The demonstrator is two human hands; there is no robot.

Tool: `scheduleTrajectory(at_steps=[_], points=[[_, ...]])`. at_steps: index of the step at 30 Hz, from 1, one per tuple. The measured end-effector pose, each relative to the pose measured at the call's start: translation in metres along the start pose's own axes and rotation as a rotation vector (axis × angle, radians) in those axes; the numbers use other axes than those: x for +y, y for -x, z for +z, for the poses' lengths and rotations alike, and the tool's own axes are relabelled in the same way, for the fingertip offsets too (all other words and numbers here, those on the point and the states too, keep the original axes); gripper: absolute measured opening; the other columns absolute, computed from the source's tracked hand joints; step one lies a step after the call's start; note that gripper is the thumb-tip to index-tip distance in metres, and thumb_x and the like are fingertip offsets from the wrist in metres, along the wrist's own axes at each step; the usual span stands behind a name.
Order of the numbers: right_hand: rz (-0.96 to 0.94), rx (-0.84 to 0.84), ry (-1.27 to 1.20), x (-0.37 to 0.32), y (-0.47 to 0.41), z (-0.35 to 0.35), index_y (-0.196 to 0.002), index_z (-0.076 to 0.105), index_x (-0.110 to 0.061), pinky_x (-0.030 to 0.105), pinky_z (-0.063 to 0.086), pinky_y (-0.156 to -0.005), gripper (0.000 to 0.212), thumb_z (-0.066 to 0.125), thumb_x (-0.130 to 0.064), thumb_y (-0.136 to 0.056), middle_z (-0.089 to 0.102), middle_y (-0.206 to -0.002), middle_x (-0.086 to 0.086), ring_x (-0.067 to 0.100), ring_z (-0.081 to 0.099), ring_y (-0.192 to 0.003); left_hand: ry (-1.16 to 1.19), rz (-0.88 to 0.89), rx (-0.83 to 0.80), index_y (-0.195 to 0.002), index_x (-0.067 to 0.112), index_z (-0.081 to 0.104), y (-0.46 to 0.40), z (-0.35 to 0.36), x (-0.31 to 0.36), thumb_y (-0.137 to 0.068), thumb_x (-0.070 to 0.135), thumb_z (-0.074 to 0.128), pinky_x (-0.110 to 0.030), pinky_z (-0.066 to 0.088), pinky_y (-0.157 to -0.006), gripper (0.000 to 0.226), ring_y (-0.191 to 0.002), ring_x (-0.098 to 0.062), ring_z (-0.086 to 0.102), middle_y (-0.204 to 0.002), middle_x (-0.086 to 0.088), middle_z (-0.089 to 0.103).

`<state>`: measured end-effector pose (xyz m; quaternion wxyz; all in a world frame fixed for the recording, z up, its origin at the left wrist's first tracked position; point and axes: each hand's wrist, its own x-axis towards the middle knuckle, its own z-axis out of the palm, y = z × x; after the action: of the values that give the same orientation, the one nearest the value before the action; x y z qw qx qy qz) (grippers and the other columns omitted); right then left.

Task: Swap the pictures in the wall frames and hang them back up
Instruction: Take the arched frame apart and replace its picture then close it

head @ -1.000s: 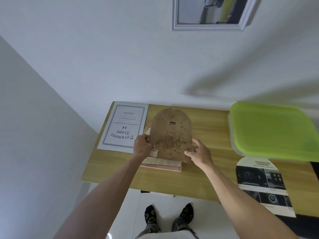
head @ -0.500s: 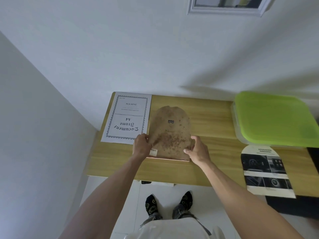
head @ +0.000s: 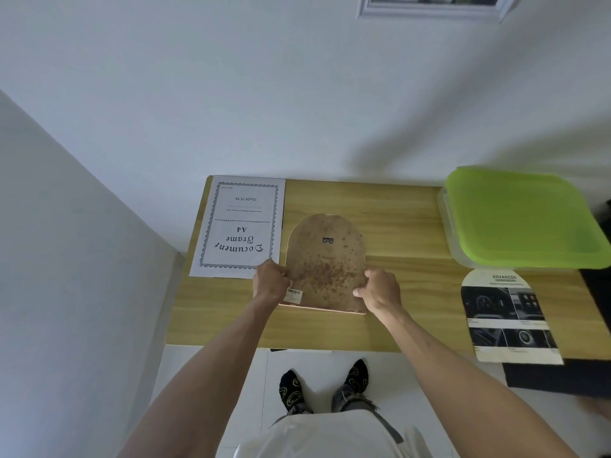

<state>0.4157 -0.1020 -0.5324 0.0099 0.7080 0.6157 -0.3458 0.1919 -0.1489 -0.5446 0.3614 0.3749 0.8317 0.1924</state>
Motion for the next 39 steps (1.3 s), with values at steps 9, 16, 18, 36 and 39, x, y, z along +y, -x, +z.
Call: scheduleTrajectory(at_steps=[9,16,18,36,39], points=[[-0.113,0.0,0.338,-0.009,0.0,-0.001,-0.067,0.051,-0.005,0.03,0.038,-0.062,0.032,0.074,-0.016,-0.087,0.053,-0.069,0.004,0.031,0.059,-0.073,-0.354,0.148,-0.052,-0.087,-0.003,0.069,-0.003,-0.006,0.021,-0.076,-0.011,0.059,-0.04,0.053,-0.069,0.017,-0.085,-0.037,0.065,-0.089,-0.018,0.066],[-0.301,-0.068,0.628,-0.027,-0.03,-0.011,-0.155,0.006,-0.007,0.039,0.039,-0.11,0.125,0.09,-0.032,-0.066,0.018,-0.158,0.015,0.031,0.029,-0.143,-0.892,0.533,-0.074,-0.151,-0.001,0.011,-0.033,0.007,0.048,-0.078,-0.004,0.071,-0.042,0.026,-0.117,0.095,-0.142,-0.038,0.023,-0.155,-0.022,0.019],[-0.364,-0.139,0.732,-0.035,-0.045,-0.014,-0.155,-0.014,-0.006,0.043,0.015,-0.124,0.144,0.092,-0.034,-0.063,-0.011,-0.164,0.016,0.033,0.002,-0.152,-0.979,0.55,-0.174,-0.152,0.0,-0.007,-0.047,0.006,0.052,-0.074,0.007,0.08,-0.042,0.007,-0.123,0.117,-0.15,-0.035,-0.002,-0.161,-0.019,-0.007],[-0.447,-0.373,0.971,-0.058,-0.092,-0.008,-0.143,-0.037,-0.001,0.046,-0.004,-0.124,0.169,0.096,-0.045,-0.049,-0.04,-0.152,0.024,0.037,-0.028,-0.146,-1.074,0.622,-0.449,-0.15,-0.001,-0.018,-0.086,0.002,0.074,-0.082,0.023,0.074,-0.035,-0.003,-0.122,0.117,-0.149,-0.028,-0.016,-0.158,-0.019,-0.023],[-0.423,-0.365,0.971,-0.061,-0.093,-0.008,-0.144,-0.037,-0.002,0.045,-0.005,-0.124,0.168,0.097,-0.043,-0.051,-0.039,-0.153,0.022,0.036,-0.027,-0.147,-1.078,0.611,-0.451,-0.15,-0.001,-0.017,-0.088,0.003,0.074,-0.078,0.024,0.078,-0.035,-0.003,-0.122,0.122,-0.149,-0.027,-0.017,-0.158,-0.017,-0.024]])
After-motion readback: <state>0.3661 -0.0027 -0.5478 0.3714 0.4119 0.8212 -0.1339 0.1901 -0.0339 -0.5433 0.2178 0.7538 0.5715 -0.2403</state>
